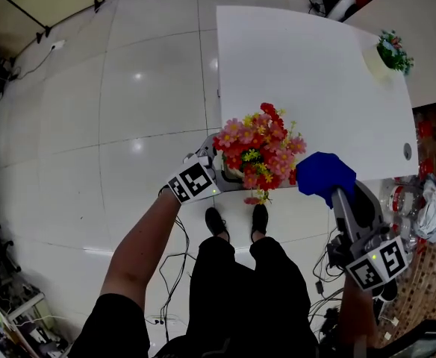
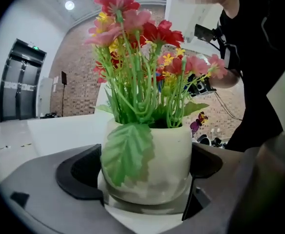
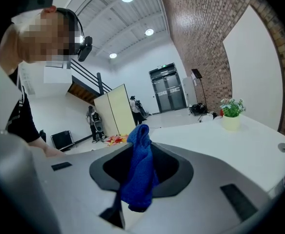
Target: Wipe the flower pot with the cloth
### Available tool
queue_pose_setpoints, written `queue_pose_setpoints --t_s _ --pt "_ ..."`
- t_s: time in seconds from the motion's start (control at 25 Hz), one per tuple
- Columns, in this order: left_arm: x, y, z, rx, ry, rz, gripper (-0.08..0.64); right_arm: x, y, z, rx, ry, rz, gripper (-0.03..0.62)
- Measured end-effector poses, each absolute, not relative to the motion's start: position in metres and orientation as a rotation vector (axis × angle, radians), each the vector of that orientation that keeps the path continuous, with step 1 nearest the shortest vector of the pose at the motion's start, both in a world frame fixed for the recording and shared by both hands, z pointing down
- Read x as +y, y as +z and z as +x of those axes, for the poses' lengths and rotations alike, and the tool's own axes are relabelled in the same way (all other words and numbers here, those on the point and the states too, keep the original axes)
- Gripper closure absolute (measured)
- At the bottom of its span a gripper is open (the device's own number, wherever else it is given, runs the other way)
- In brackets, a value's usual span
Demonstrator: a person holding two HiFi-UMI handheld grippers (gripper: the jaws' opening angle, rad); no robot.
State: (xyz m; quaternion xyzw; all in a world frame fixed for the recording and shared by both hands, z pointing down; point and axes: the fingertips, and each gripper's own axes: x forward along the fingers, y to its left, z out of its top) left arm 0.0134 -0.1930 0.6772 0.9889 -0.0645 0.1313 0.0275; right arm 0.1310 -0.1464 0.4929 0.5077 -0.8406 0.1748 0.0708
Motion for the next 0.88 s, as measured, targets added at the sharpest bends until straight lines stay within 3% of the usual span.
queue_pose_setpoints --t_s 0.88 --pt "-0.162 0.669 -0.003 -0.314 0.277 3.071 0.038 -0.149 0.48 0.122 -2.6 0.444 1.46 0.495"
